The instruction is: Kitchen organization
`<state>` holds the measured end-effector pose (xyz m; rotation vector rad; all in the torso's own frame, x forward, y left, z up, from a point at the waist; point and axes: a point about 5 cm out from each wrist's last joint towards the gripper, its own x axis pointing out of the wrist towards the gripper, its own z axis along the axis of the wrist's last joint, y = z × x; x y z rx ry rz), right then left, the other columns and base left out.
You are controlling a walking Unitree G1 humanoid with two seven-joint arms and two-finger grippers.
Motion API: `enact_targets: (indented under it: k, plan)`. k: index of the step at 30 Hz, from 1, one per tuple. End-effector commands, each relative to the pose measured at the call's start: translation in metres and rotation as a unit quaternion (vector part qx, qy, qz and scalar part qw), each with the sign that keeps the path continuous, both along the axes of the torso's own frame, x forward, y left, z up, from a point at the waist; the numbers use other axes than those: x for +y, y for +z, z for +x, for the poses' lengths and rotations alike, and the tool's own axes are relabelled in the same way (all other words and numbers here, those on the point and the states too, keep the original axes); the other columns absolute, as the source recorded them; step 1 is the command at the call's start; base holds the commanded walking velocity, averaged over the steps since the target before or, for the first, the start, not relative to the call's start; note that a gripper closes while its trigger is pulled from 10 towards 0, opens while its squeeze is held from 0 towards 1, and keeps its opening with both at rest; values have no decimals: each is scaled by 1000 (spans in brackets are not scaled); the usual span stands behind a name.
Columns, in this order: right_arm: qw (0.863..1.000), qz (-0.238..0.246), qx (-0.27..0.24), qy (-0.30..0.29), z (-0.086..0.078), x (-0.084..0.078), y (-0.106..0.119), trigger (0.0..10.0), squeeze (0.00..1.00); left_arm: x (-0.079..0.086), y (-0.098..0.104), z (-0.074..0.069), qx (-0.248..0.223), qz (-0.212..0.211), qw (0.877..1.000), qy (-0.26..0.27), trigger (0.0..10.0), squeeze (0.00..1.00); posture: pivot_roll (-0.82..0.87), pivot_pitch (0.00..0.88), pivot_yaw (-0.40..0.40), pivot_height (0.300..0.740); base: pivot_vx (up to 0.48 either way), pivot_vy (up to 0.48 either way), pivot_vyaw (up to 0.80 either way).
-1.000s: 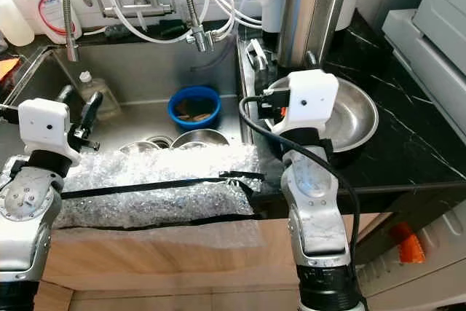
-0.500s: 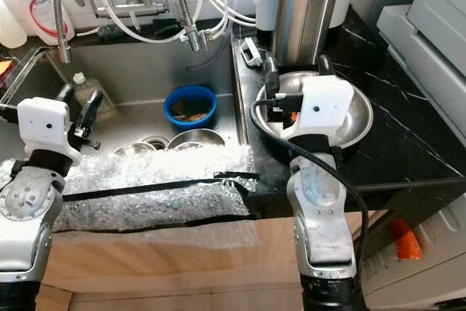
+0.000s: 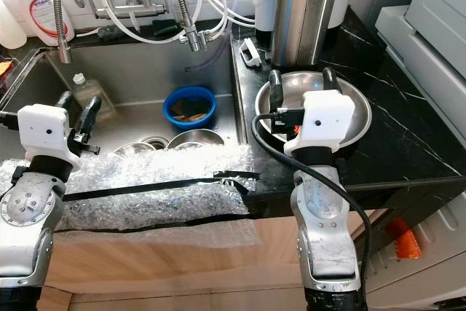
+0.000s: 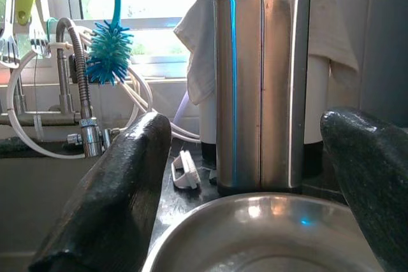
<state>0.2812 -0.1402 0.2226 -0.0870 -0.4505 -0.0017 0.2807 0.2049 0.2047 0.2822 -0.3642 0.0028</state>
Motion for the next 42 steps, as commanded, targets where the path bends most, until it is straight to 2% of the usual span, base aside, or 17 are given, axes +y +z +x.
enact_targets:
  k: [1, 9, 19, 21, 23, 24, 26, 27, 28, 31, 35, 37, 39, 40, 42]
  plan:
    - [1000, 2, -13, 2, -1, 1, 5, 10000, 0, 5, -1, 0, -2, -5, 1000, 7, 10000, 0, -89, 90, 83, 740, 0, 0, 0]
    - [1000, 6, -9, 3, -3, 4, 1, 10000, 0, 5, -1, 0, -3, -3, 1000, 3, 10000, 0, -88, 33, 84, 740, 0, 0, 0]
    - [999, 42, -13, -27, 3, -15, 10, 10000, 0, -4, -3, 4, -7, -5, 1000, -7, 10000, 0, -99, 0, 76, 740, 0, 0, 0]
    - [994, 84, 14, -71, 4, -31, 8, 10000, 0, -3, -3, 6, -6, -4, 1000, -8, 10000, 0, -107, 0, 75, 740, 0, 0, 0]
    - [990, 112, 30, -76, 4, -35, 5, 10000, 0, -4, -5, 6, -4, -3, 1000, -9, 10000, 0, -105, 2, 74, 740, 0, 0, 0]
    - [988, 109, 62, -94, 6, -40, 0, 10000, 0, -4, -5, 6, -3, -3, 1000, -9, 10000, 0, -107, 1, 72, 740, 0, 0, 0]
    - [986, 107, 78, -104, 7, -42, -3, 10000, 0, -4, -6, 6, -3, -3, 1000, -9, 10000, 0, -107, 0, 72, 740, 0, 0, 0]
    - [980, 108, 116, -122, 10, -52, -6, 10000, 0, -4, -5, 7, -3, -2, 1000, -9, 10000, 0, -109, 4, 70, 740, 0, 0, 0]
    - [976, 109, 131, -138, 12, -62, -4, 10000, 0, -4, -5, 8, -4, -2, 1000, -9, 10000, 0, -117, 2, 68, 740, 0, 0, 0]
    - [974, 114, 130, -144, 13, -70, 3, 10000, 0, -5, -6, 8, -5, -3, 1000, -8, 10000, 0, -126, 0, 66, 740, 0, 0, 0]
    - [970, 80, 169, -157, 12, -79, 5, 10000, 0, -9, -6, 11, -7, -6, 1000, -11, 10000, 0, -138, 0, 59, 740, 0, 0, 0]
    - [964, 88, 170, -183, 9, -92, 8, 10000, 0, -11, -6, 12, -9, -8, 1000, -14, 10000, 0, -142, 0, 56, 740, 0, 0, 0]
    - [956, 108, 192, -196, 4, -104, 8, 10000, 1000, -14, -7, 13, -9, -8, 1000, -18, 10000, 0, -157, 0, 54, 740, 0, 0, 0]
    - [956, 108, 192, -196, 4, -104, 8, 10000, 1000, -14, -7, 13, -9, -8, 1000, -18, 10000, 0, -157, 0, 54, 740, 0, 0, 0]
    - [950, 124, 226, -175, 4, -105, -1, 10000, 1000, -17, -8, 13, -9, -5, 1000, -22, 10000, 0, -155, 0, 50, 740, 0, 0, 0]
